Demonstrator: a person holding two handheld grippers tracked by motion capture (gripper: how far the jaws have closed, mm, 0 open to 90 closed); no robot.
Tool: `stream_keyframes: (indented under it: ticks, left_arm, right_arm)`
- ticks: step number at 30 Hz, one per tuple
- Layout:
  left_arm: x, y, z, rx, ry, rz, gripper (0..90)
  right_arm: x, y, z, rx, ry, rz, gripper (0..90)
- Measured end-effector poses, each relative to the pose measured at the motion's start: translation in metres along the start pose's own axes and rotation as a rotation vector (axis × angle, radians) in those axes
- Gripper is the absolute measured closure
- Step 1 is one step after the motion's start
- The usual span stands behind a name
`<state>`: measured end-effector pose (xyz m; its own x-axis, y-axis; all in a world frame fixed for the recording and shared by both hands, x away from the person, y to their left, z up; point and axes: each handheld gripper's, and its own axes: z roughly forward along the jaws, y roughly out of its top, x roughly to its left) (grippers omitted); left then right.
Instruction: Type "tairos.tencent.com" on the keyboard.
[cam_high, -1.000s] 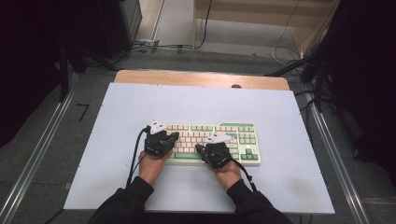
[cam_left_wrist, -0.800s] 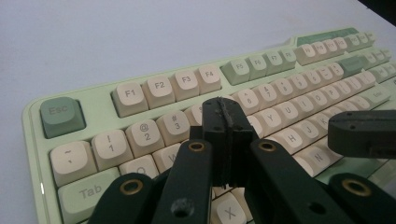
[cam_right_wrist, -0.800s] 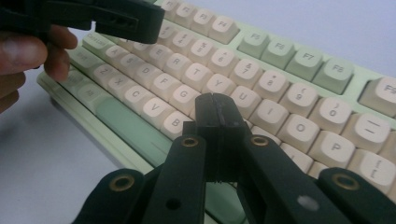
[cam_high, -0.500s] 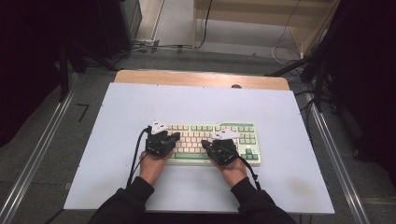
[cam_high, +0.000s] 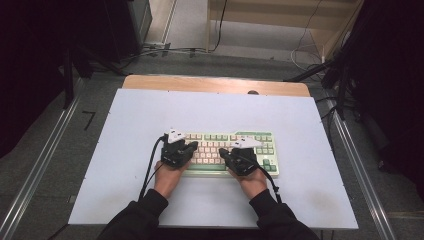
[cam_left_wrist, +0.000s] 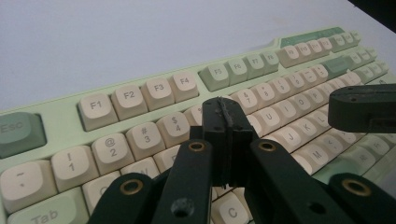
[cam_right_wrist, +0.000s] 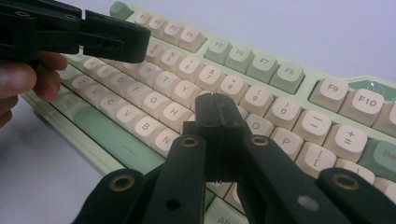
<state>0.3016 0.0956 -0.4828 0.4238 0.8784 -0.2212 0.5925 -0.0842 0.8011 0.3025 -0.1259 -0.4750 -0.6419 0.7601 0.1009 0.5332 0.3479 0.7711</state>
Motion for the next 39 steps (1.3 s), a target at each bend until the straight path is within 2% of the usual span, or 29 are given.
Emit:
stream_keyframes:
  ticks: [6,15,32,36,39]
  left_arm:
    - [-0.006,0.001,0.007,0.013,-0.012,0.015,90.0]
    - [-0.006,-0.001,0.015,0.029,-0.004,0.012,90.0]
    - [-0.008,-0.002,0.017,0.041,-0.016,0.017,90.0]
    - [-0.008,-0.003,0.019,0.065,-0.014,0.029,90.0]
    - [-0.009,-0.002,0.018,0.057,-0.011,0.03,90.0]
  right_arm:
    - [-0.002,0.0,-0.001,-0.005,-0.003,0.006,87.5]
    - [-0.004,0.0,-0.003,-0.01,-0.008,0.012,87.5]
    - [-0.004,0.0,-0.003,-0.005,-0.008,0.01,87.5]
    - [-0.005,0.0,-0.003,-0.005,-0.012,0.013,87.6]
    - [-0.005,0.0,-0.004,-0.008,-0.012,0.015,87.6]
